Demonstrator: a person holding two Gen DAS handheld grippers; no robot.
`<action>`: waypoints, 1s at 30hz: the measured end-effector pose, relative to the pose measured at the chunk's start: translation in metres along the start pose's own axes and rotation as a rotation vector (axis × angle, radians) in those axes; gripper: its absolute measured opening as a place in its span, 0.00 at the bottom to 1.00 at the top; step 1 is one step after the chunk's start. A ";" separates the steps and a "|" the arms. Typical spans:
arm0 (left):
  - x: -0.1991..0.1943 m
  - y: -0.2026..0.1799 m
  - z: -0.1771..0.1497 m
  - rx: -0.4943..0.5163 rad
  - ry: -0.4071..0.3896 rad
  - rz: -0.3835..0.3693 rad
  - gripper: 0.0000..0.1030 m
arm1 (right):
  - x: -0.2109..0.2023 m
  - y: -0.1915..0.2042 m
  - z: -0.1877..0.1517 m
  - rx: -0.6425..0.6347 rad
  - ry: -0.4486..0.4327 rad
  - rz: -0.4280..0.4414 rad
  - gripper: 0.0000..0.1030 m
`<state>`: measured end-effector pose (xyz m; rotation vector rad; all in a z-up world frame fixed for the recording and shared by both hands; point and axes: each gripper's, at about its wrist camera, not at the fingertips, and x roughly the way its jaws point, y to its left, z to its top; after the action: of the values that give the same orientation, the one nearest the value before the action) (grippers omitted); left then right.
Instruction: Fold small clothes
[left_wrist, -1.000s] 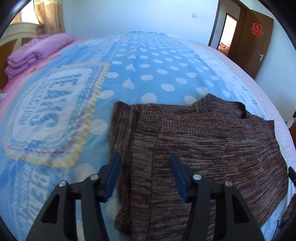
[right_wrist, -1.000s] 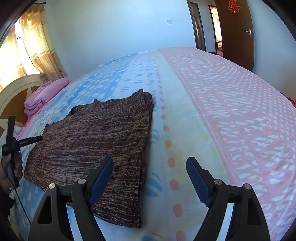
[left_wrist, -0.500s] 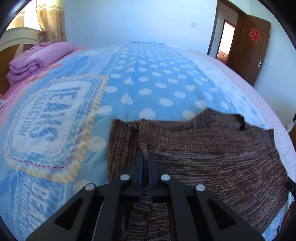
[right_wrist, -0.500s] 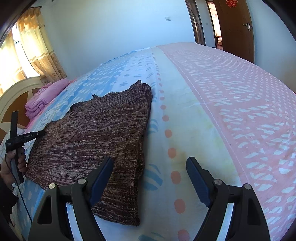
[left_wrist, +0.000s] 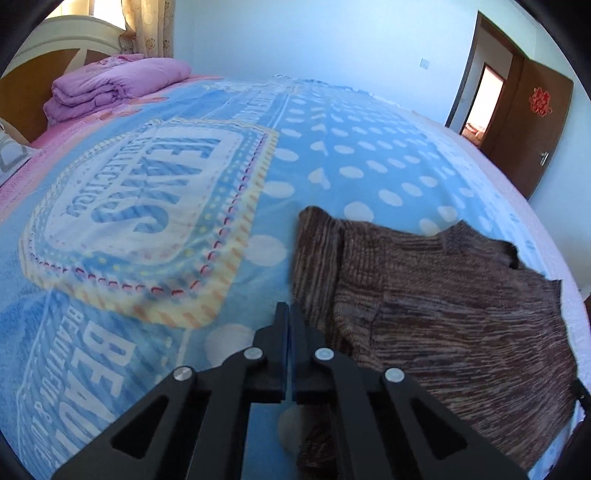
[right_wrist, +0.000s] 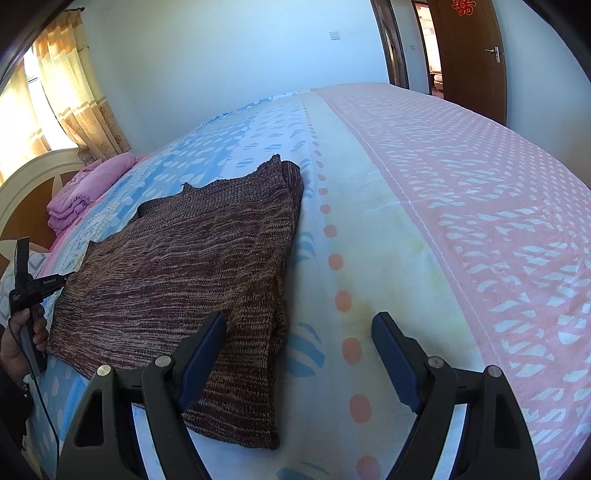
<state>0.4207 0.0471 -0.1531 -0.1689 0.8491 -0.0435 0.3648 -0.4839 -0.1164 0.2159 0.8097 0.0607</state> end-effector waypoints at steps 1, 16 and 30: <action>-0.004 0.001 0.001 -0.010 -0.008 -0.015 0.01 | 0.000 0.000 0.000 0.000 0.000 -0.001 0.79; 0.009 -0.037 0.014 0.099 0.011 -0.043 0.38 | 0.002 0.002 0.000 -0.016 0.003 -0.025 0.79; -0.004 -0.025 0.011 0.017 -0.083 -0.029 0.04 | 0.000 0.003 -0.002 -0.016 -0.005 -0.020 0.81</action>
<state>0.4272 0.0248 -0.1385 -0.1660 0.7631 -0.0698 0.3637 -0.4805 -0.1167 0.1922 0.8064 0.0475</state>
